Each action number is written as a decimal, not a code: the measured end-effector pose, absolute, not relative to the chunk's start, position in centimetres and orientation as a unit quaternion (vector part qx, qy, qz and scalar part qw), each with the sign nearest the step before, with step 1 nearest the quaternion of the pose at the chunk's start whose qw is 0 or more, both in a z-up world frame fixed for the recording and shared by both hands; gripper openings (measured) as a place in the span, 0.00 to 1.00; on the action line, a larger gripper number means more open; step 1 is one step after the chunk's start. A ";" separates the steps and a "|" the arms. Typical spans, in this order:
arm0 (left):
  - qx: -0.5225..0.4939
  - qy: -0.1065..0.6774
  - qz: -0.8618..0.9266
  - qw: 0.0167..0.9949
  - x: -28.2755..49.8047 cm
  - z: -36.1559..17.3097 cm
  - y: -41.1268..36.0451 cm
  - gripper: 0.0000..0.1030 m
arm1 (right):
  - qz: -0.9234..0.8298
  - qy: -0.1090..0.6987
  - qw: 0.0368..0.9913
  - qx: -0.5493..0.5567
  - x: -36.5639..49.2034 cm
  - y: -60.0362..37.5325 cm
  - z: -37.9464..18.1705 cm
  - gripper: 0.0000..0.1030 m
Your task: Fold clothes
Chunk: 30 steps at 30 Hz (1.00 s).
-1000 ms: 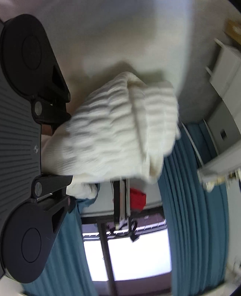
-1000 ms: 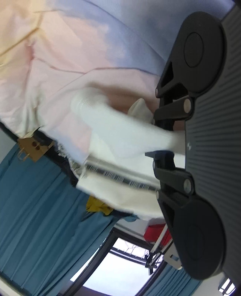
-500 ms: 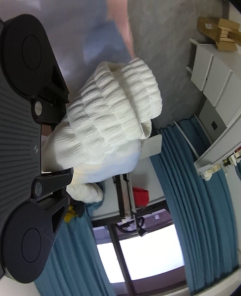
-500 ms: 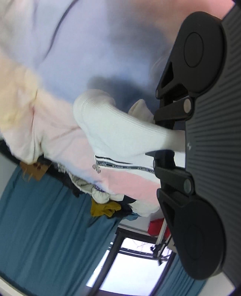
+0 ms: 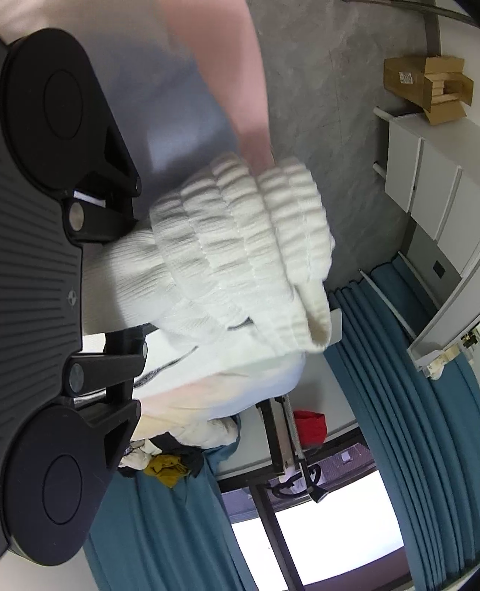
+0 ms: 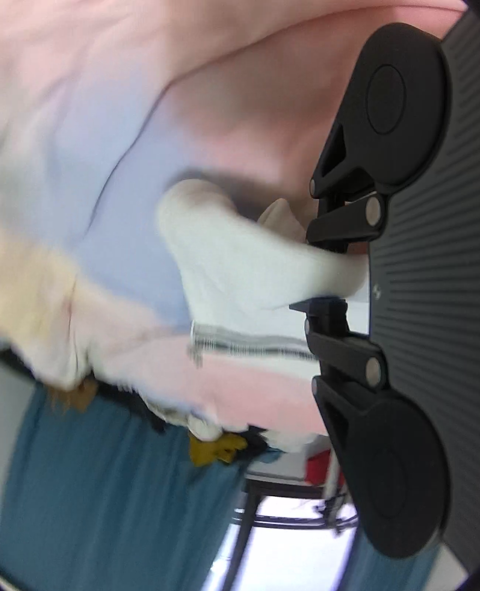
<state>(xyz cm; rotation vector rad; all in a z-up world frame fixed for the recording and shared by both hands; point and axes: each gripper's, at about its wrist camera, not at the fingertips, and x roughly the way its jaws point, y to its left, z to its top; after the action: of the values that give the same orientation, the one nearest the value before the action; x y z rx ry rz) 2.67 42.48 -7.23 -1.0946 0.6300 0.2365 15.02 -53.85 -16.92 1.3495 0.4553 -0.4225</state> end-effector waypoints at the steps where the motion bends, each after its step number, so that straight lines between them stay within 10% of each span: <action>1: -0.503 0.294 0.118 0.804 2.3 -7.1 42.0 0.29 | -0.195 0.207 0.732 0.619 14.9 -53.8 -17.3 0.14; 11: -0.381 0.310 0.134 0.860 -1.9 -2.7 35.3 0.53 | -0.198 0.217 0.755 0.586 15.3 -53.7 -16.7 0.14; 21: -0.277 0.272 0.058 0.920 1.8 2.8 25.1 0.57 | -0.197 0.213 0.770 0.569 15.6 -53.5 -15.8 0.14; 30: -0.205 0.323 -0.012 0.924 8.4 -2.5 13.8 0.57 | -0.194 0.210 0.783 0.553 15.7 -53.2 -15.1 0.14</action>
<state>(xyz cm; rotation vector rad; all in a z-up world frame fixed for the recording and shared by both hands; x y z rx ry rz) 8.36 13.83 -2.50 -0.4206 0.6638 -0.0252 15.67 -53.18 -15.08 1.1931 0.4525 -0.4188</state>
